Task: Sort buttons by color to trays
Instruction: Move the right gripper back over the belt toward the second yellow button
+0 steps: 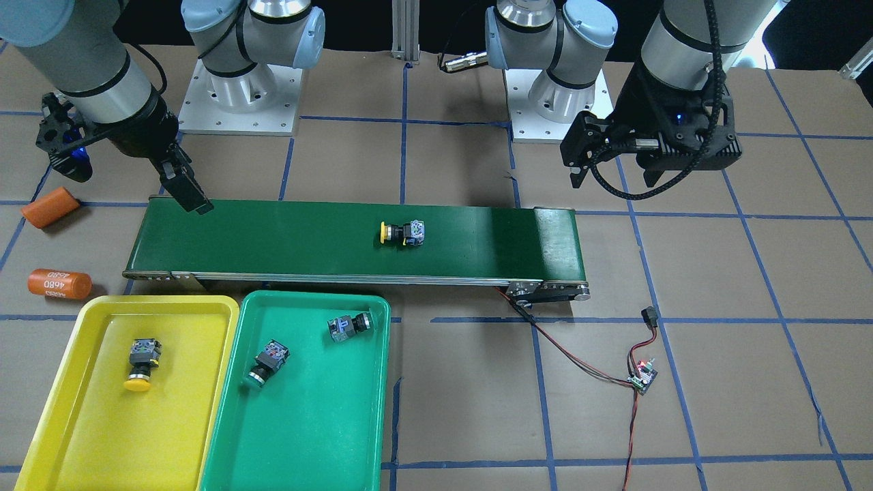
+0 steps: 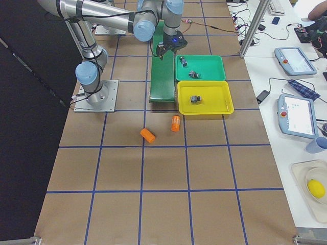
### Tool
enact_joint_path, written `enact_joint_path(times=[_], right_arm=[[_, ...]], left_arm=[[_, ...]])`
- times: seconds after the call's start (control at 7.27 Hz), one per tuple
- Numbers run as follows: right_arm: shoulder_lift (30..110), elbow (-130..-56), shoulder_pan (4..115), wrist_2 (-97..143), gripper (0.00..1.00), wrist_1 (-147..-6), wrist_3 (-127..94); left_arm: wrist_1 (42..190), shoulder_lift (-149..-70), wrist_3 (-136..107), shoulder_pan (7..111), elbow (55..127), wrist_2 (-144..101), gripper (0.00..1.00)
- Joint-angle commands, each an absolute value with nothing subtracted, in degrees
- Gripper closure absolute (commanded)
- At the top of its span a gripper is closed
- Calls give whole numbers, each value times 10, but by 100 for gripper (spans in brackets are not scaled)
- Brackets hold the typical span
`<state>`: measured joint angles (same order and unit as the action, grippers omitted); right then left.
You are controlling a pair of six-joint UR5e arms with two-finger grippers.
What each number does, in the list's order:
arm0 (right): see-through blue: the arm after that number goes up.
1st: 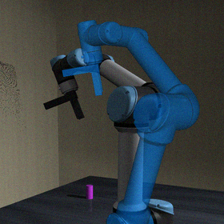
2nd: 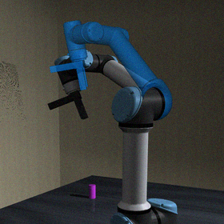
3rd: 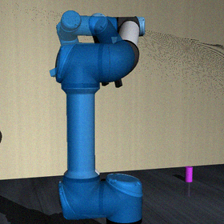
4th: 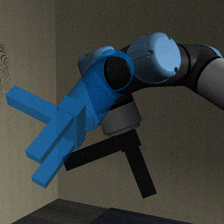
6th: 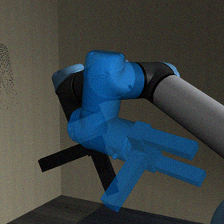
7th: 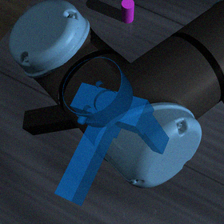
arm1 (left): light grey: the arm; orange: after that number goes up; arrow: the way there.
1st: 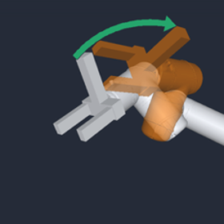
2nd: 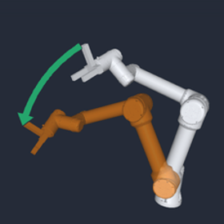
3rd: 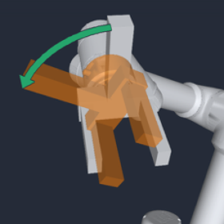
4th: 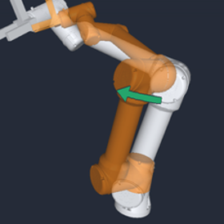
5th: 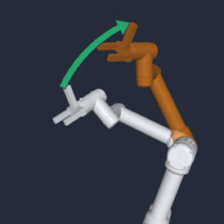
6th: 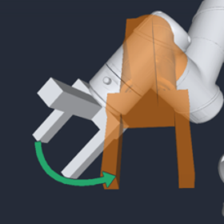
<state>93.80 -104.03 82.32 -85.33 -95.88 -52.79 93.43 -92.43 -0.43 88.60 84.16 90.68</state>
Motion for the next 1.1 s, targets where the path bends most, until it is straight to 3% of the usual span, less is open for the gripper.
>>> enact_joint_path(times=[0.0,0.96], right_arm=[[932,-1041,860,-852,0,-962,-594],[927,-1063,878,-851,1,-1029,-651]], left_arm=[[934,-925,-4,886,839,907,0],[933,-924,-3,885,838,907,0]])
